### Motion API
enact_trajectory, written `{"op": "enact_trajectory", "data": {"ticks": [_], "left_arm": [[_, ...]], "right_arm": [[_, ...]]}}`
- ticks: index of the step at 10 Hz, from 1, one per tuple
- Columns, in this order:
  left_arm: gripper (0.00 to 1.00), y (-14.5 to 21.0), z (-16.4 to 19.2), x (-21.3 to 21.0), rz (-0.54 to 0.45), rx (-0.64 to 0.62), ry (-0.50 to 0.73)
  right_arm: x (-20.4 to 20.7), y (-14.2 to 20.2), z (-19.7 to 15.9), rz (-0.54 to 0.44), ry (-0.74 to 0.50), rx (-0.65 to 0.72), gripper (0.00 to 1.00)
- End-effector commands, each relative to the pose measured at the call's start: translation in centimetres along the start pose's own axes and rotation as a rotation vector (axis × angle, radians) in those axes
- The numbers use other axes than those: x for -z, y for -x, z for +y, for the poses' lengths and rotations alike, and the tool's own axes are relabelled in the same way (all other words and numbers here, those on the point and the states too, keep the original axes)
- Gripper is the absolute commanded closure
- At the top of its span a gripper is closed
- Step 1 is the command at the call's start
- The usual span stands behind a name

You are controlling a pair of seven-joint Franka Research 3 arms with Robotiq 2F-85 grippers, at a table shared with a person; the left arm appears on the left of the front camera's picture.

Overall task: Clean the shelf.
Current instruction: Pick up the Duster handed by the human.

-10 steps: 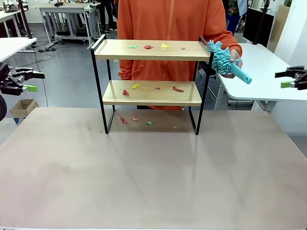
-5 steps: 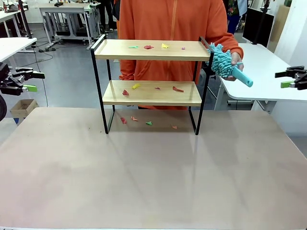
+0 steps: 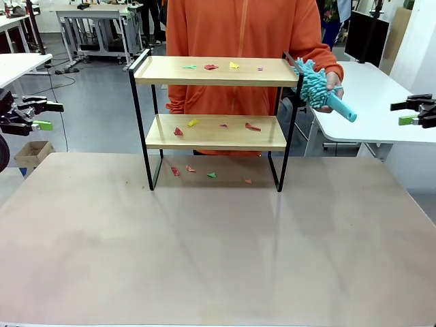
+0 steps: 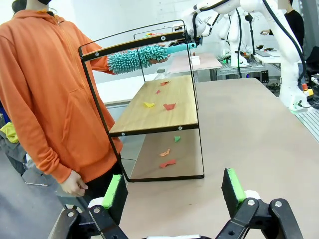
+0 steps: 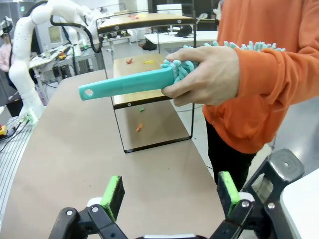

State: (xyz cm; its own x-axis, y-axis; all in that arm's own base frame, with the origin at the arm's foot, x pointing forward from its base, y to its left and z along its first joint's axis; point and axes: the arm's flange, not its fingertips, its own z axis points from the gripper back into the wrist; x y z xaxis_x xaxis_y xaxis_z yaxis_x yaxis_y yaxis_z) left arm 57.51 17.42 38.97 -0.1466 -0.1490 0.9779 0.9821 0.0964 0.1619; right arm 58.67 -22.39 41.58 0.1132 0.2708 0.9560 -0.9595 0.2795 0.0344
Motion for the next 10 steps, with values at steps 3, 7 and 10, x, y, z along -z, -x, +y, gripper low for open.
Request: {"op": "enact_trajectory", "data": {"ticks": [3, 7, 10], "left_arm": [[0.0, -0.2, 0.0, -0.1, -0.003, 0.004, 0.001], [0.0, -0.2, 0.0, -0.1, -0.003, 0.004, 0.001], [0.0, -0.2, 0.0, -0.1, -0.003, 0.004, 0.001]], "right_arm": [[1.3, -12.0, 6.2, 0.161, 0.395, 0.258, 0.0], [9.7, -18.4, 10.8, 0.303, 0.633, 0.367, 0.0], [10.4, -19.3, 10.9, 0.282, 0.633, 0.335, 0.0]]}}
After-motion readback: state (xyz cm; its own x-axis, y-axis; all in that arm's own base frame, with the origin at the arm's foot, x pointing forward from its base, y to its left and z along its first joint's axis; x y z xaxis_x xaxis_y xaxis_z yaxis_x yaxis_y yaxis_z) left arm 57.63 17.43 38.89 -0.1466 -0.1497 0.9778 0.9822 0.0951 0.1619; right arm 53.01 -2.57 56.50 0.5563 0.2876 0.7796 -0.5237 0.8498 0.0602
